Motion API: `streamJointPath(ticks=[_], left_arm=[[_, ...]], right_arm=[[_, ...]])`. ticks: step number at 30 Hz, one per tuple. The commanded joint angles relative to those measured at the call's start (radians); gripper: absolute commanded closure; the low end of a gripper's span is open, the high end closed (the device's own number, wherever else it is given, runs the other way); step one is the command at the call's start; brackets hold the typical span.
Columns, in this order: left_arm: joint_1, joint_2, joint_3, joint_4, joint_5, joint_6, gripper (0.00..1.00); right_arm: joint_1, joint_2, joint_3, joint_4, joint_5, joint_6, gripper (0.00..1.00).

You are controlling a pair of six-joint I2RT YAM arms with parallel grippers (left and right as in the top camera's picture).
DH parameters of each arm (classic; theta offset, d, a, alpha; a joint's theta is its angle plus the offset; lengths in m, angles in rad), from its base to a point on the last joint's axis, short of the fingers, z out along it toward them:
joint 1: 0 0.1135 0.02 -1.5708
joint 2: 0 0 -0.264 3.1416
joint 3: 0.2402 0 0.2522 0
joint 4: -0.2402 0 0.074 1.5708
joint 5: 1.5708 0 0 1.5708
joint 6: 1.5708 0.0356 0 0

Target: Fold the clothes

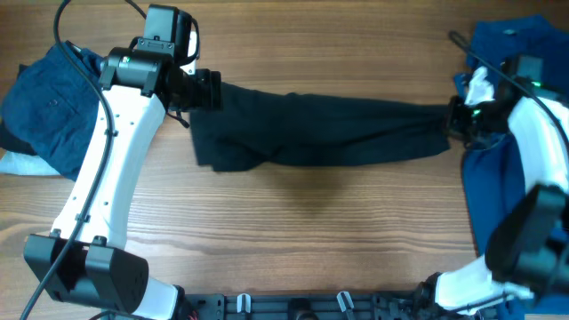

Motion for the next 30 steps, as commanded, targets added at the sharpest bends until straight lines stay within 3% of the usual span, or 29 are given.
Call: streamJointPath(ticks=[1,4,7,15,16,18,19,20,24,27,30], left_arm=[[-0.002,-0.010,0.008,0.018,-0.010,0.002,0.17],[-0.002,-0.010,0.008,0.047,-0.010,0.002,0.17],[-0.002,-0.010,0.008,0.064,-0.009,0.001,0.15],[-0.002,-0.010,0.008,0.054,-0.009,0.001,0.11],[-0.002,-0.010,0.008,0.054,-0.009,0.001,0.10],[-0.002,-0.010,0.008,0.055,-0.009,0.001,0.09],[-0.002,-0.010,0.008,0.055,-0.009,-0.005,0.01],[-0.002,-0.010,0.008,0.055,0.006,-0.018,0.00],[-0.001,-0.003,-0.008,0.046,0.051,-0.029,0.00],[0.018,0.005,-0.071,0.032,0.050,-0.127,0.00],[0.065,0.042,-0.242,0.154,0.161,-0.194,0.00]], right_arm=[[0.029,-0.146,0.032,-0.022,0.036,0.037,0.96],[0.124,-0.164,0.032,-0.043,-0.021,0.035,0.96],[0.317,-0.132,0.004,-0.009,0.004,0.045,0.96],[0.591,0.054,0.002,0.141,0.034,0.208,0.93],[0.613,0.072,0.002,0.155,0.007,0.206,0.90],[0.650,0.087,0.002,0.161,-0.063,0.146,0.59],[0.660,0.078,0.004,0.152,-0.078,0.124,0.45],[0.660,0.068,0.009,0.143,-0.078,0.126,0.37],[0.625,-0.015,0.013,0.141,-0.074,0.130,0.34],[0.560,-0.084,0.013,0.130,-0.072,0.146,0.30],[0.471,-0.109,0.013,0.087,-0.061,0.144,0.28]])
